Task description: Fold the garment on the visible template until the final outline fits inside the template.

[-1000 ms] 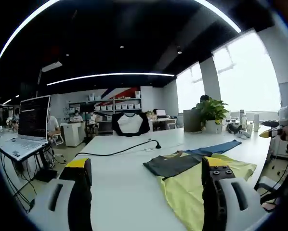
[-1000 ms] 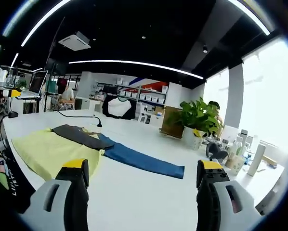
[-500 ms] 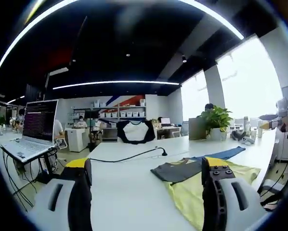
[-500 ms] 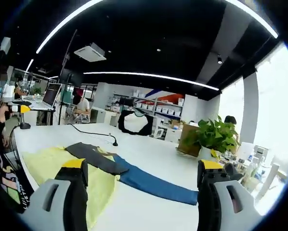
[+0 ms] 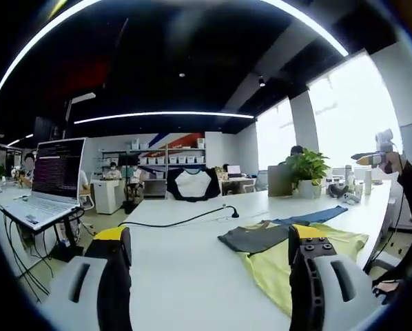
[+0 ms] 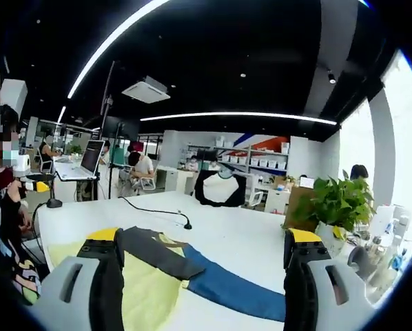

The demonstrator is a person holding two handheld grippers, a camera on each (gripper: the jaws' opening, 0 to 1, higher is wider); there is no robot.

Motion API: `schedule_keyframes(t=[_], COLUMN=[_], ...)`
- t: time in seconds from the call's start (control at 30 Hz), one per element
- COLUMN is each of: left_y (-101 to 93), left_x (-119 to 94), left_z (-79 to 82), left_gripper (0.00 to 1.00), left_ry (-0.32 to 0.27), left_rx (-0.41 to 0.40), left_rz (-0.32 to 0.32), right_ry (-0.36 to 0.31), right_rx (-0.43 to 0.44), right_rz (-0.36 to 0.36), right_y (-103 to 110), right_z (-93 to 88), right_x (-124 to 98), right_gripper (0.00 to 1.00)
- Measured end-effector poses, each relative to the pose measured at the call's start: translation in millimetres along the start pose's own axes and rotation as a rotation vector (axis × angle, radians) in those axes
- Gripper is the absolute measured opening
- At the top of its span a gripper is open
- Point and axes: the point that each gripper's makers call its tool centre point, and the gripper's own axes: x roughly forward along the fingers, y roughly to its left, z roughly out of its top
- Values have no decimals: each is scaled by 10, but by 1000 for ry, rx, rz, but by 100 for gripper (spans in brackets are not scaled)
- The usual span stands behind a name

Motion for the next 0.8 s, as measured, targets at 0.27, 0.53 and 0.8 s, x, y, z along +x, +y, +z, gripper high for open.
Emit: schedule_keyframes(t=[0.27,0.53,0.8], left_y=[-57,-101,-85], left_x=[-46,-39,-32], left_z=[86,104,91], left_gripper=[100,99,99], left_ry=[-30,-34,-32], left_rx=[18,-11,-33], left_rz=[-16,-47,-43], right_ry=[3,19,113], right_rx=[3,125,40], right_rz=[-44,-27,-164], right_y=[-305,-590,-1173], right_z=[-120,-462,-1035], right_x=[213,434,582], right_gripper=[97,98,93])
